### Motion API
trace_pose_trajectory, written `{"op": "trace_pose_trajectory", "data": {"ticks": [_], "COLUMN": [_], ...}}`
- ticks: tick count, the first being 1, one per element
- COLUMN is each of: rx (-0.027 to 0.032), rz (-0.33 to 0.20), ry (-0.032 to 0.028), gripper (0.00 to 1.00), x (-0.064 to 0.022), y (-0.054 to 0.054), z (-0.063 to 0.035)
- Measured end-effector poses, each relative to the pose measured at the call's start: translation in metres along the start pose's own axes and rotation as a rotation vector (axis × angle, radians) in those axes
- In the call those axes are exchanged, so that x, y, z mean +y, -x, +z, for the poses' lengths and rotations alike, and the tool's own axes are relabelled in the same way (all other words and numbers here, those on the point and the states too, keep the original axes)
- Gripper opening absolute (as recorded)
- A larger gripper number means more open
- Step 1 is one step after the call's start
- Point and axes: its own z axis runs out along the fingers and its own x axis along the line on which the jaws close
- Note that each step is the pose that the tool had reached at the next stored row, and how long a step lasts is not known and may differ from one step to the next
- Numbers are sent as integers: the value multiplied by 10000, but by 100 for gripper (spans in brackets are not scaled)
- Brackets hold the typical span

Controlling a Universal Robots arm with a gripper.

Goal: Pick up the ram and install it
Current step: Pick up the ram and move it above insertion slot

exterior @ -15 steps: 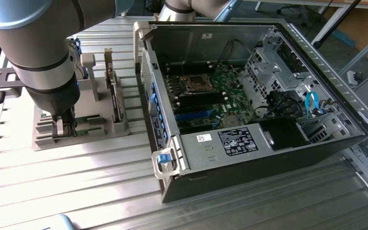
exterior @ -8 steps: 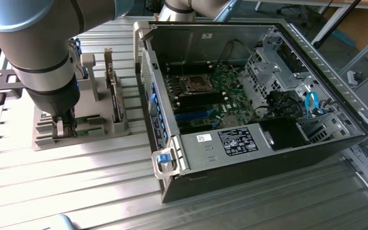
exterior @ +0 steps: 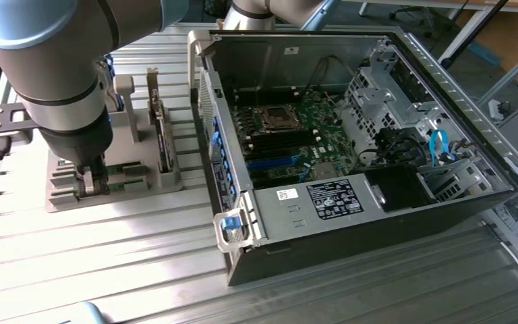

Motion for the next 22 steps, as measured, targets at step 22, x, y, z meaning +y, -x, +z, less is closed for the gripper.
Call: {"op": "trace_pose_trajectory", "data": {"ticks": [22], "rx": [46], "rz": [-276], "ry": [-361], "gripper": [30], "x": [1], "y": [0], "z": [36]}}
